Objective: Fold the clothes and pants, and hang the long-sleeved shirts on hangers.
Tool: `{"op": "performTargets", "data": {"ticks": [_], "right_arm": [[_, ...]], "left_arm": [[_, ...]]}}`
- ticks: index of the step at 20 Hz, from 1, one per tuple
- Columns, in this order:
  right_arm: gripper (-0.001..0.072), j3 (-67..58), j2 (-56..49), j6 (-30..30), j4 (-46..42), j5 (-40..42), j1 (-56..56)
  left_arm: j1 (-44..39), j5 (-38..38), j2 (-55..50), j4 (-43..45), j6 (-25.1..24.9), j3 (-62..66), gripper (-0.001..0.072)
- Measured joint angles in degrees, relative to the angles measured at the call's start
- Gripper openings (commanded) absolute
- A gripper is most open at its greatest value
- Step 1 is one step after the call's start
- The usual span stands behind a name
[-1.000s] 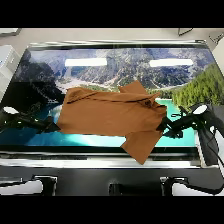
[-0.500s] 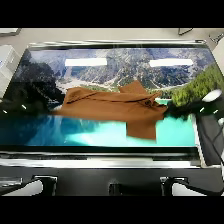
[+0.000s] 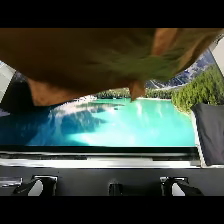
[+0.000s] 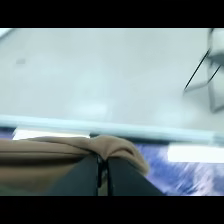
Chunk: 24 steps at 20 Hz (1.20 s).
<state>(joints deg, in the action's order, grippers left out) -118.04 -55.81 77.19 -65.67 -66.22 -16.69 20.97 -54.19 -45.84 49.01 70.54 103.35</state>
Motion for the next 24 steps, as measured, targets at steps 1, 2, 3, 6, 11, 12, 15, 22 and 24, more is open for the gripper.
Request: {"op": "performTargets", "data": {"ticks": [1, 2, 3, 6, 11, 12, 15, 22, 24], "right_arm": [[0.005, -1.0, 2.5, 0.4, -1.1, 0.0, 0.0], [0.005, -1.8, 4.9, 0.9, -2.0, 0.5, 0.0], [0.005, -2.3, 6.8, 1.1, -2.7, 1.6, 0.0], [0.005, -3.1, 10.8, 3.8, -6.0, 6.2, 0.0], [0.005, -3.5, 9.4, 6.7, -9.0, 1.2, 0.0], [0.0049, -3.1, 7.4, 7.3, -9.1, -3.3, 0.0], [0.0049, 3.5, -0.3, 8.6, -7.7, -18.0, 0.6], [0.0049, 33.6, -21.6, 14.0, -8.1, -14.4, 12.3], [0.0049, 34.5, -28.7, 15.7, -7.1, -7.8, 14.6]], "left_arm": [[0.0, 1.1, 2.2, 0.4, 0.5, 0.7, 0.0019], [0.0, 2.0, 4.2, 1.1, 1.0, 1.4, 0.0019], [0.0, 3.1, 5.7, 1.3, 1.5, 1.7, 0.0019], [0.0, 5.0, 8.3, 1.7, 2.6, 2.5, 0.0019], [0.0, -1.3, 5.5, 1.9, 3.5, 2.7, 0.002], [0.0, -5.0, 3.4, 1.9, 3.9, 2.4, 0.002], [-1.0, -15.3, -4.2, 2.0, 5.1, -2.5, 0.002], [-6.3, -17.1, -25.8, 2.6, 4.9, -28.5, 0.002], [-6.8, -14.0, -32.6, 2.1, 4.8, -30.5, 0.002]]}}
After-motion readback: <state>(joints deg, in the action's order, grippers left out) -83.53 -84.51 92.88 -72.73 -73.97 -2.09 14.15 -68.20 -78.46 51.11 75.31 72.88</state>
